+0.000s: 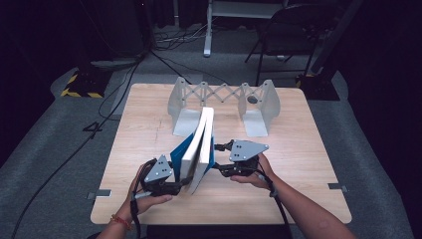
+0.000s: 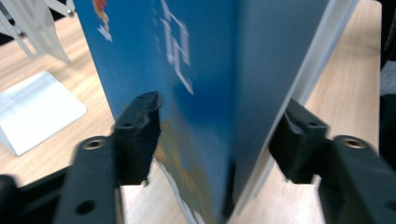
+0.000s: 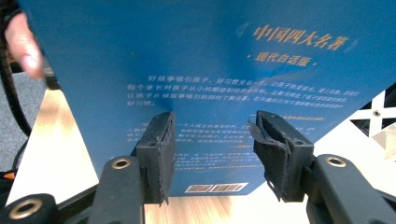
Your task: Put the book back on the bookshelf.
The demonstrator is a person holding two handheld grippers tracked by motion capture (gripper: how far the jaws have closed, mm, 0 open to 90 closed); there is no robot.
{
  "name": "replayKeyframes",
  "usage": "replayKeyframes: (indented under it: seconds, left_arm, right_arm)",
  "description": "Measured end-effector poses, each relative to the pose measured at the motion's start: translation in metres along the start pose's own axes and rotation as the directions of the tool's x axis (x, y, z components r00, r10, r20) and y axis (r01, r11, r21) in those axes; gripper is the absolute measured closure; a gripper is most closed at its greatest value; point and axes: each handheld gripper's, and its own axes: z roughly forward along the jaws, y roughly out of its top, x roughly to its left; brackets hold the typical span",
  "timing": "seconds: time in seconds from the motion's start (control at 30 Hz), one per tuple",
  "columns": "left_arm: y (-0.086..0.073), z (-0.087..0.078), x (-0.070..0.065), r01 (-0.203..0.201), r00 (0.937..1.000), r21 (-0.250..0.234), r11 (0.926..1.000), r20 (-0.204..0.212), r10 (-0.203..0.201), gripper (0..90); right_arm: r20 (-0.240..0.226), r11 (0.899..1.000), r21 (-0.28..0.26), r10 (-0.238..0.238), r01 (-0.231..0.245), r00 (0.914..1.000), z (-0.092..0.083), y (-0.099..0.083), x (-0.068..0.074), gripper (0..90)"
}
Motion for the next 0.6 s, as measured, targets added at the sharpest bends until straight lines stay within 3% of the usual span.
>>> replayKeyframes:
  seconds: [0.13, 0.3, 0.37, 0.43, 0.47, 0.5, 0.6]
  left_arm:
    - [-0.003, -0.004, -0.012, 0.027, 0.9996, -0.007, 0.9996, -0.012, -0.028, 26.8]
    - [0.000, 0.004, -0.030, 0.003, 1.0000, 0.010, 0.9999, 0.006, -0.004, 20.3]
    - [0.003, 0.010, -0.038, 0.008, 0.9995, 0.014, 0.9999, -0.032, -0.007, 15.4]
    - [0.004, 0.014, -0.040, 0.049, 0.9952, -0.009, 0.9988, -0.084, -0.049, 15.5]
    - [0.004, 0.014, -0.040, 0.049, 0.9952, -0.009, 0.9988, -0.084, -0.049, 15.4]
    - [0.005, 0.019, -0.042, 0.071, 0.9894, -0.018, 0.9973, -0.126, -0.072, 14.9]
    - [0.007, 0.026, -0.043, 0.082, 0.9780, -0.021, 0.9964, -0.190, -0.085, 14.7]
  right_arm:
    - [-0.004, 1.000, 0.001, 0.010, -0.010, 0.9999, 0.002, -0.001, -0.001, 48.5]
    - [0.004, 1.000, -0.004, 0.016, -0.016, 0.9999, 0.004, 0.000, 0.000, 48.6]
    - [0.005, 1.000, -0.005, 0.020, -0.020, 0.9998, 0.006, 0.001, 0.000, 48.6]
    - [0.008, 1.000, -0.009, 0.021, -0.021, 0.9997, 0.008, 0.002, 0.001, 48.6]
    - [0.008, 1.000, -0.009, 0.021, -0.021, 0.9997, 0.008, 0.002, 0.001, 48.6]
    - [0.013, 1.000, -0.011, 0.030, -0.030, 0.9995, 0.010, 0.003, 0.002, 48.8]
    - [0.021, 1.000, -0.013, 0.027, -0.027, 0.9994, 0.014, 0.005, 0.003, 48.9]
